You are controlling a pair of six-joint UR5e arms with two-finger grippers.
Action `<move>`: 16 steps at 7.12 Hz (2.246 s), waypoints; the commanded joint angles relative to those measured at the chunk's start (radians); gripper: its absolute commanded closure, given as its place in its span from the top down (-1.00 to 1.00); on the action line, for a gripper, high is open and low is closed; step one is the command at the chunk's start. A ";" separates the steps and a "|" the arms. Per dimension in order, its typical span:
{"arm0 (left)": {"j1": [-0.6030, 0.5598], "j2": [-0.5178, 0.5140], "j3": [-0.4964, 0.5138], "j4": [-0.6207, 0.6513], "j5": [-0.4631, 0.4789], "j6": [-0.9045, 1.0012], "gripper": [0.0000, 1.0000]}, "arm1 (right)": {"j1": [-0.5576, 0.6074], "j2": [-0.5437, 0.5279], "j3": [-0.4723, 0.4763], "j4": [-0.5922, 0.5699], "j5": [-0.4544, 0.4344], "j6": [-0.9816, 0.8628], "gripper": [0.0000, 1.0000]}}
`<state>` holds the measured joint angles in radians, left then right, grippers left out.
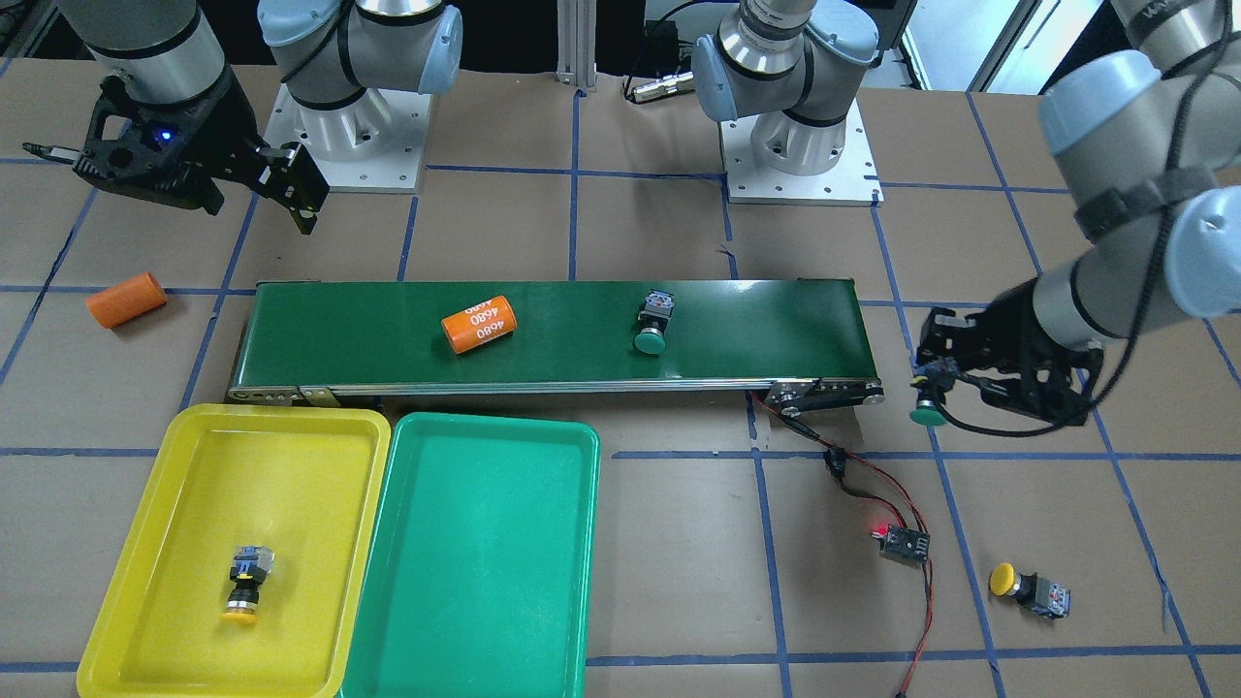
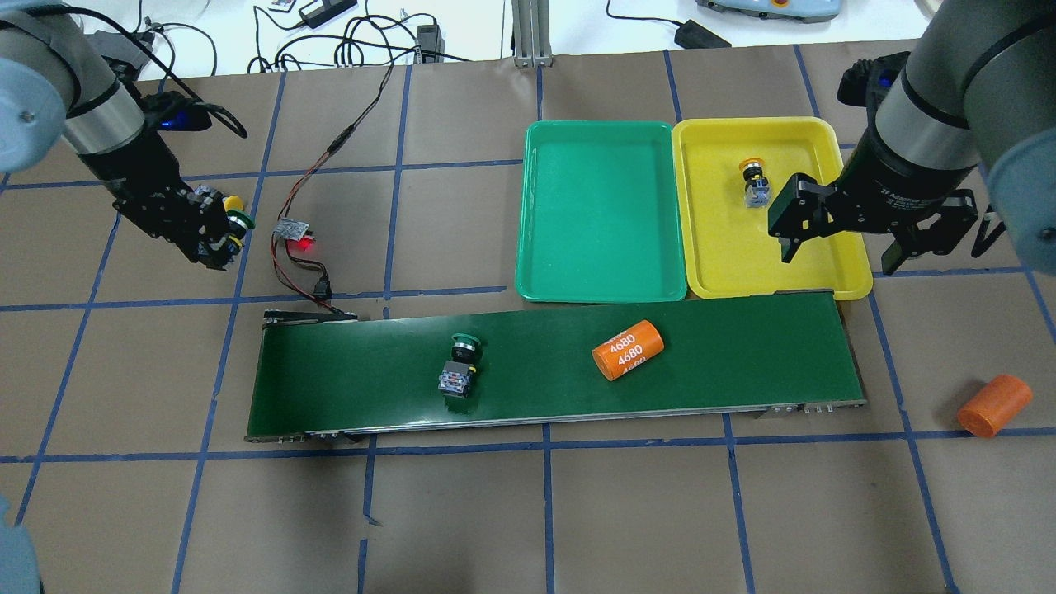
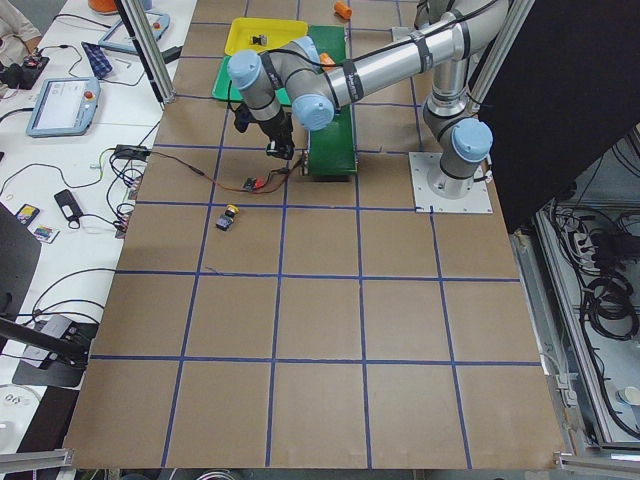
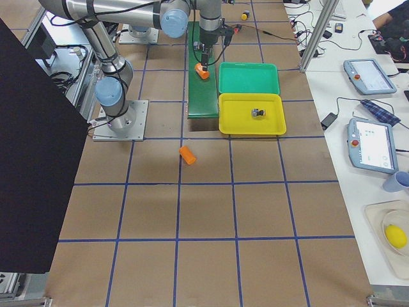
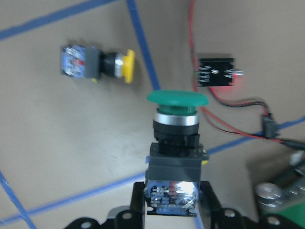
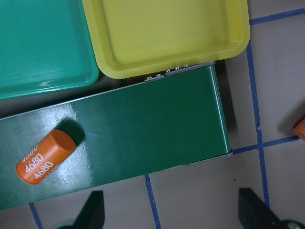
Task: Sort buttons by color to trays
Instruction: 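Raise the right gripper while the left carries the green button to the belt, then set the green button on the belt while the right gripper reaches toward the capacitor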
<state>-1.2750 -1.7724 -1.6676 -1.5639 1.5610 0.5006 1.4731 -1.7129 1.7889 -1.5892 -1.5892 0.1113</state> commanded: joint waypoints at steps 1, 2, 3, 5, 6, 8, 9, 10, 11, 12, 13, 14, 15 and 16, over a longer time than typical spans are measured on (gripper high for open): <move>-0.123 0.132 -0.215 0.103 0.001 -0.197 -1.00 | 0.003 0.003 0.027 -0.005 0.076 0.002 1.00; -0.177 0.161 -0.287 0.160 -0.004 -0.334 -1.00 | 0.007 0.000 0.029 -0.005 0.083 0.004 1.00; -0.210 0.180 -0.335 0.207 -0.007 -0.428 -1.00 | 0.027 -0.001 0.029 -0.003 0.083 0.004 1.00; -0.277 0.195 -0.404 0.272 -0.006 -0.554 -0.95 | 0.055 0.019 0.030 -0.006 0.083 0.002 1.00; -0.288 0.168 -0.409 0.330 0.002 -0.565 -0.51 | 0.056 0.024 0.032 -0.003 0.083 0.002 1.00; -0.290 0.185 -0.412 0.353 -0.005 -0.551 0.99 | 0.058 0.023 0.088 -0.040 0.083 0.002 1.00; -0.282 0.204 -0.385 0.347 -0.009 -0.542 1.00 | 0.064 0.024 0.099 -0.075 0.083 0.002 1.00; -0.249 0.197 -0.326 0.323 -0.003 -0.481 1.00 | 0.078 0.026 0.105 -0.081 0.083 0.002 1.00; -0.162 0.148 -0.220 0.245 -0.001 -0.390 1.00 | 0.093 0.026 0.116 -0.081 0.081 0.002 1.00; -0.094 0.095 -0.116 0.199 0.002 -0.244 1.00 | 0.102 0.024 0.144 -0.125 0.081 0.010 1.00; -0.058 0.026 -0.034 0.203 0.026 -0.105 1.00 | 0.119 0.026 0.164 -0.176 0.081 0.057 1.00; -0.019 -0.074 0.032 0.221 0.068 0.023 1.00 | 0.134 0.035 0.168 -0.196 0.080 0.073 1.00; 0.026 -0.179 0.089 0.348 0.080 0.170 1.00 | 0.154 0.045 0.170 -0.219 0.081 0.100 1.00; 0.054 -0.261 0.157 0.429 0.079 0.281 1.00 | 0.182 0.058 0.170 -0.224 0.069 0.129 1.00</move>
<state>-1.2651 -1.9193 -1.5946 -1.2407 1.6305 0.6239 1.6244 -1.6692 1.9567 -1.7966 -1.5111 0.2053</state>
